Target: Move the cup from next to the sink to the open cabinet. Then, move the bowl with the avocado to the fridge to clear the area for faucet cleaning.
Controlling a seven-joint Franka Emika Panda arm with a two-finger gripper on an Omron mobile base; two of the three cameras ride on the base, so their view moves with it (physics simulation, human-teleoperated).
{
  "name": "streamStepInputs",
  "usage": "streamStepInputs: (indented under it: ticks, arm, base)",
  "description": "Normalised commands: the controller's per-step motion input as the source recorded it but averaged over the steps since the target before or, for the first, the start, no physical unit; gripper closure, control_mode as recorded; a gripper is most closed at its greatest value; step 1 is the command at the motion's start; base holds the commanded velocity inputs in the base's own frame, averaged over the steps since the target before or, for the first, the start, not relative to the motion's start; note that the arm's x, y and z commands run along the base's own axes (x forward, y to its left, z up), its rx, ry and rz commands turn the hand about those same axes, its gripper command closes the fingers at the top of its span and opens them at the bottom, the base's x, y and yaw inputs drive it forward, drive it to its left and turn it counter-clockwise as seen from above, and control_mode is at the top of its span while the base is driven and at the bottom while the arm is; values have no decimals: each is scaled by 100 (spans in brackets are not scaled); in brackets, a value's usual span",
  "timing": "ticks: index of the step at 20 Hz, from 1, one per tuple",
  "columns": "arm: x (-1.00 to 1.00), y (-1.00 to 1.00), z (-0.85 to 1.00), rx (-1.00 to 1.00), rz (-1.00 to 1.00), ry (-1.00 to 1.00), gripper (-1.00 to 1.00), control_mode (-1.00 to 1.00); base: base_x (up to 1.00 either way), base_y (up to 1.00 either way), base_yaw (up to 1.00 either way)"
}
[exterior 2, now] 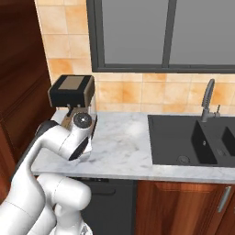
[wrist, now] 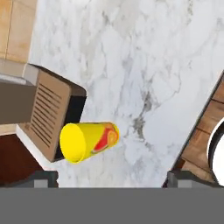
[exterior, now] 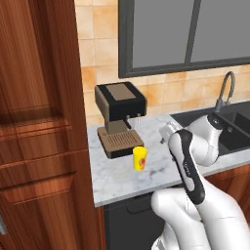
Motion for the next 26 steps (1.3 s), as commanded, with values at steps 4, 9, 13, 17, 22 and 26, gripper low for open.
streamStepInputs:
  ticks: [4,9,13,17,22,26]
  arm:
    - [-50,24,-79,-28,71,0,-100,-100]
    - [-34,3,-14,3,41,-2,-100,-100]
    - [0,0,-2,17,3,1,-100,-100]
    - [54,-10,0,35,-29,26,-100,-100]
    - [58,0,0,27,-27,32,-100,-100]
    - [63,-1,0,23,-13,54,-100,-100]
  base:
    - [0,0,0]
    - [0,0,0]
    - [0,0,0]
    - [0,0,0]
    - [0,0,0]
    - [0,0,0]
